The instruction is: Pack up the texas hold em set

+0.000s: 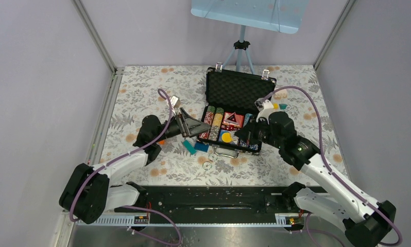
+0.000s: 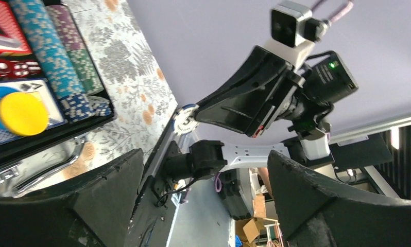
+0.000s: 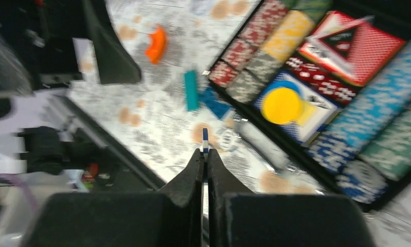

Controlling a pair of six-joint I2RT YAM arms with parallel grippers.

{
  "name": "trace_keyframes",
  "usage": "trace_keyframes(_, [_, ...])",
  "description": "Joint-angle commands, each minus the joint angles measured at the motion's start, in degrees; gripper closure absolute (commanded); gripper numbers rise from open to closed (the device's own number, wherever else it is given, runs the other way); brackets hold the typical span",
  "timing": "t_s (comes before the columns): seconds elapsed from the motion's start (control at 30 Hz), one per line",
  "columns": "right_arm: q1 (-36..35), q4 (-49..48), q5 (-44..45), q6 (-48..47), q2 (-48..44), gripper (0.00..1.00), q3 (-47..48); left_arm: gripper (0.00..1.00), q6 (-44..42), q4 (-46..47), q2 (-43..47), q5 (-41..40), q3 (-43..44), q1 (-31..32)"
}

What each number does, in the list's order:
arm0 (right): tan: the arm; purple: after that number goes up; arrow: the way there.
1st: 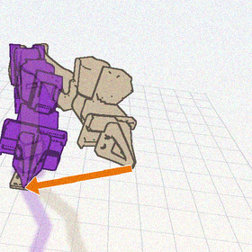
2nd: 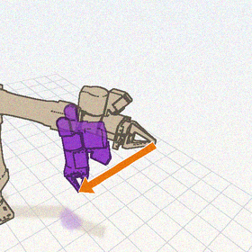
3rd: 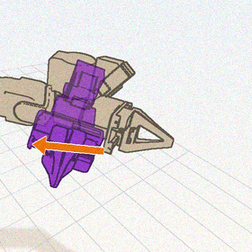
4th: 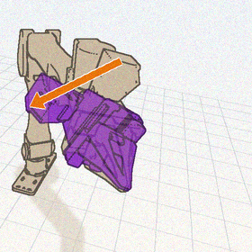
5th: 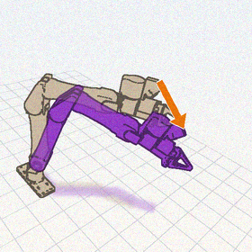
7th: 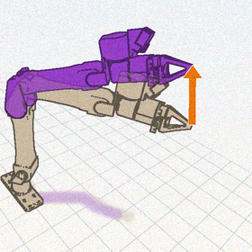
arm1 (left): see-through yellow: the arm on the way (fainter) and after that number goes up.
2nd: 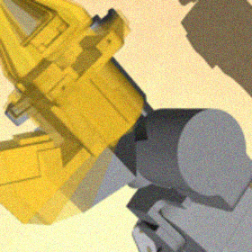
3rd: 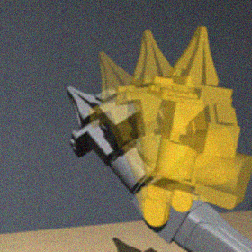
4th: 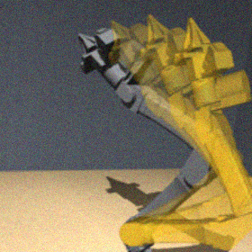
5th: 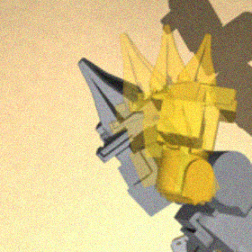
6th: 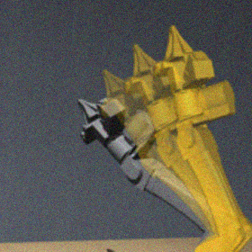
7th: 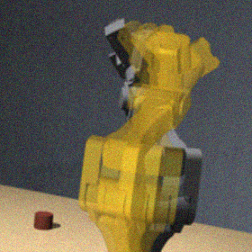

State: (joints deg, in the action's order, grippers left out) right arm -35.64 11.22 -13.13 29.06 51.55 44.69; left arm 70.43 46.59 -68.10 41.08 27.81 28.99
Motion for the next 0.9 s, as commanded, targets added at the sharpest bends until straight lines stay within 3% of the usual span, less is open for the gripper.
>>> trace_keyframes(0.0, [0.4, 9.6, 11.1, -20.6, -4.7, 1.00, -1.1, 0.10, -6.4, -6.6, 2.6, 2.6, 1.1, -2.1])
trace_keyframes(0.17, [0.4, 12.3, 18.8, -32.8, -4.3, 1.00, 0.7, 0.10, -12.8, -16.8, 4.5, 3.1, 3.2, -3.0])
trace_keyframes(0.27, [0.5, 18.2, 16.5, -45.6, -0.5, 1.00, 3.8, 0.10, -18.3, -25.4, 5.4, 2.9, 5.6, -3.5])
trace_keyframes(0.4, [0.4, 25.9, 13.9, -54.9, 5.4, 1.00, 8.3, 0.10, -23.3, -33.1, 6.4, 2.0, 7.9, -5.0])
trace_keyframes(0.63, [0.5, 39.3, -0.8, -69.1, 15.9, 1.00, 15.9, 0.10, -22.7, -32.7, 7.1, 1.9, 7.3, -6.3])
trace_keyframes(0.87, [1.2, 33.8, 3.0, -71.9, 21.1, 1.00, 12.6, 0.09, -23.1, -33.5, 7.8, 1.6, 7.5, -6.5])
